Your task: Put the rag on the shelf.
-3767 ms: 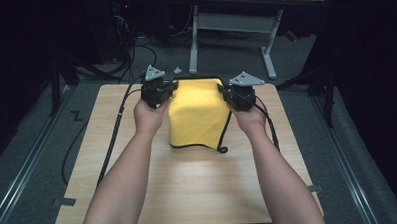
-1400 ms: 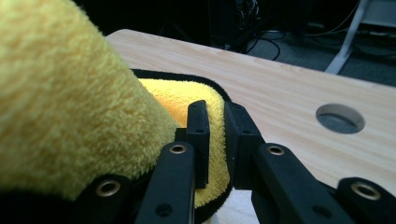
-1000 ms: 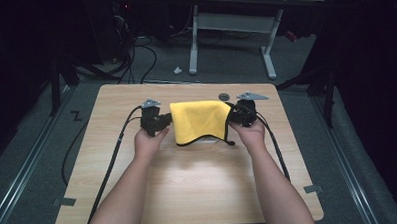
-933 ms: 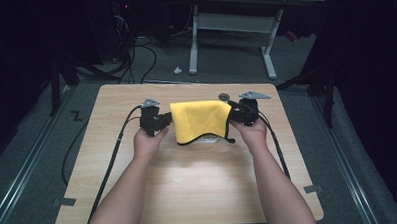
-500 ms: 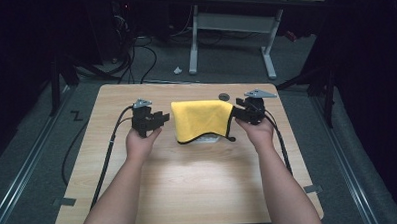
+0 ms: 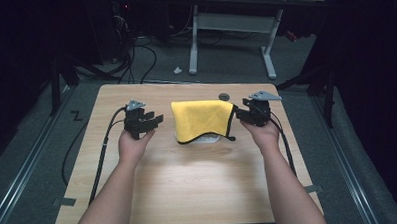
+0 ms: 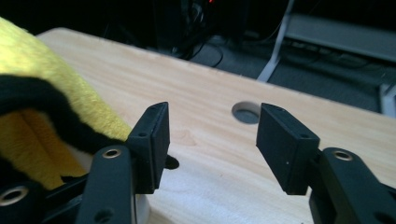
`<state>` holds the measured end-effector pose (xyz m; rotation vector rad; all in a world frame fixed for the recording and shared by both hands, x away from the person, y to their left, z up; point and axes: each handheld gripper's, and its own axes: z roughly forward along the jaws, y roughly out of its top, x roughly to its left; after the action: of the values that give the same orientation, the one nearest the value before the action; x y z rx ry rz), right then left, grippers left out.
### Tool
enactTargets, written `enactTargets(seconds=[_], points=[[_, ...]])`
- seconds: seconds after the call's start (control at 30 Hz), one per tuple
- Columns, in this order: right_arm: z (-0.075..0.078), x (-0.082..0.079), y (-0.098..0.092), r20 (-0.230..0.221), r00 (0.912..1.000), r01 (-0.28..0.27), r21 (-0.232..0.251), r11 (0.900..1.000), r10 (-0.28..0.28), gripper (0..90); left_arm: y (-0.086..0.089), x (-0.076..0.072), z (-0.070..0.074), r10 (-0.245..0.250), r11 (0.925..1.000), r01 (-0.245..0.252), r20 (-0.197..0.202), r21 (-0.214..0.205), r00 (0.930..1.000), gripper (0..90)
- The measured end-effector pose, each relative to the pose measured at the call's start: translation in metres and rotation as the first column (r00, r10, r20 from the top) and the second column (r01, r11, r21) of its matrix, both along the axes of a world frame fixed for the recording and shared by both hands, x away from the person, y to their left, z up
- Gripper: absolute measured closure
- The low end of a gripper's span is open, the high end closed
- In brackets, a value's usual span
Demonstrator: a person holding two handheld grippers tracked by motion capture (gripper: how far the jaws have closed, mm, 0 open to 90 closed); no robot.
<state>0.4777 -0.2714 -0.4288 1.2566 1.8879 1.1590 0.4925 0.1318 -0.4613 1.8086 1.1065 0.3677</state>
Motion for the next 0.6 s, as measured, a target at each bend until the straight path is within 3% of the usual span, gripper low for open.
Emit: enactTargets(seconds=[0.23, 0.3, 0.4, 0.53, 0.6], points=[[0.006, -0.014, -0.002, -0.002, 0.9999, -0.012, -0.023, 0.9997, 0.012, 43.0, 0.005, -0.012, 0.002, -0.012, 0.9999, 0.012, 0.021, -0.006, 0.9997, 50.0], [0.009, -0.019, -0.002, 0.008, 0.9998, -0.016, -0.022, 0.9996, 0.017, 43.0, 0.006, -0.017, 0.002, -0.017, 0.9999, 0.017, 0.029, 0.001, 0.9994, 49.4], [0.010, -0.031, -0.001, 0.065, 0.9979, -0.009, -0.025, 0.9997, 0.010, 44.2, 0.008, -0.024, 0.002, -0.012, 0.9998, 0.011, 0.050, 0.017, 0.9987, 48.0], [0.012, -0.041, 0.000, 0.041, 0.9989, -0.019, -0.065, 0.9977, 0.021, 42.6, 0.012, -0.034, 0.000, -0.016, 0.9996, 0.014, 0.059, 0.024, 0.9981, 46.1], [0.012, -0.048, 0.000, 0.065, 0.9975, -0.025, -0.067, 0.9974, 0.030, 43.4, 0.014, -0.040, -0.001, -0.021, 0.9994, 0.019, 0.063, 0.029, 0.9978, 45.4]])
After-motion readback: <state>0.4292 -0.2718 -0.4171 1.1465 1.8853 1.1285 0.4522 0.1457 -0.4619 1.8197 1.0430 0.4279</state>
